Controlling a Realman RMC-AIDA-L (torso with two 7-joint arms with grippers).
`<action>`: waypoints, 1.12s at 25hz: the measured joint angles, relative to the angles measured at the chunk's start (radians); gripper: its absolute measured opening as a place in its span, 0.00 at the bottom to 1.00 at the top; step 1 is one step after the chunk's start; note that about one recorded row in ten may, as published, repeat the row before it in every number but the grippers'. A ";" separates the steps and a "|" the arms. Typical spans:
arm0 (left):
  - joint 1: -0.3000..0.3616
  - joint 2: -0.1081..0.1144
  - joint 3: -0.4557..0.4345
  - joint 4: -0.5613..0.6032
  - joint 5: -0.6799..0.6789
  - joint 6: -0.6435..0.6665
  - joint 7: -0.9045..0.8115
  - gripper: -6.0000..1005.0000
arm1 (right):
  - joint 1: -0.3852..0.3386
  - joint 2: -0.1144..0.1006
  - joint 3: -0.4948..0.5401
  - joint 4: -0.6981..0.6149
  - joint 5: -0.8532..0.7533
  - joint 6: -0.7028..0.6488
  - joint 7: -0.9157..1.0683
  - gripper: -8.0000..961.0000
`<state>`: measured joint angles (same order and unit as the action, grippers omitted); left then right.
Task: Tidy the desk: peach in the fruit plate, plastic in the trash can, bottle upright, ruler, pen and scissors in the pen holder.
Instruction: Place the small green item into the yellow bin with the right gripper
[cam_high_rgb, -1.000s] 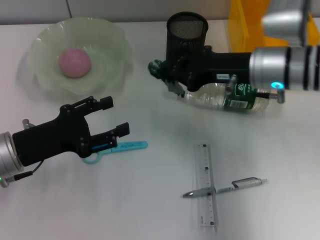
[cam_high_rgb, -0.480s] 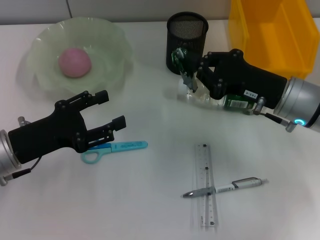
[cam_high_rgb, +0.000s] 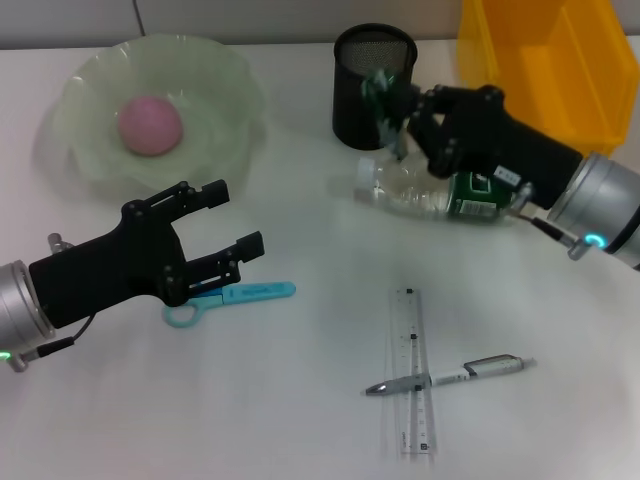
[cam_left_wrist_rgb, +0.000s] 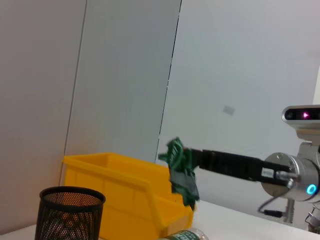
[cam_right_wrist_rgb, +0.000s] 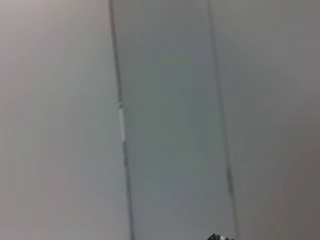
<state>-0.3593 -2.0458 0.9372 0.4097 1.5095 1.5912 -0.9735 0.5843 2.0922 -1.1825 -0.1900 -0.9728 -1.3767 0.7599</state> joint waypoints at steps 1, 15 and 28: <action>-0.001 0.000 0.000 -0.001 0.000 -0.001 0.001 0.73 | 0.000 0.000 0.000 0.007 0.026 0.002 -0.008 0.06; 0.000 0.000 0.000 -0.005 0.000 0.007 0.000 0.73 | 0.014 0.000 0.002 0.071 0.425 0.168 -0.132 0.08; 0.011 0.009 0.000 -0.003 0.000 0.031 -0.008 0.73 | 0.032 0.000 0.071 0.063 0.519 0.315 -0.212 0.10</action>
<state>-0.3481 -2.0372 0.9372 0.4066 1.5094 1.6222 -0.9816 0.6164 2.0924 -1.1114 -0.1274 -0.4542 -1.0619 0.5483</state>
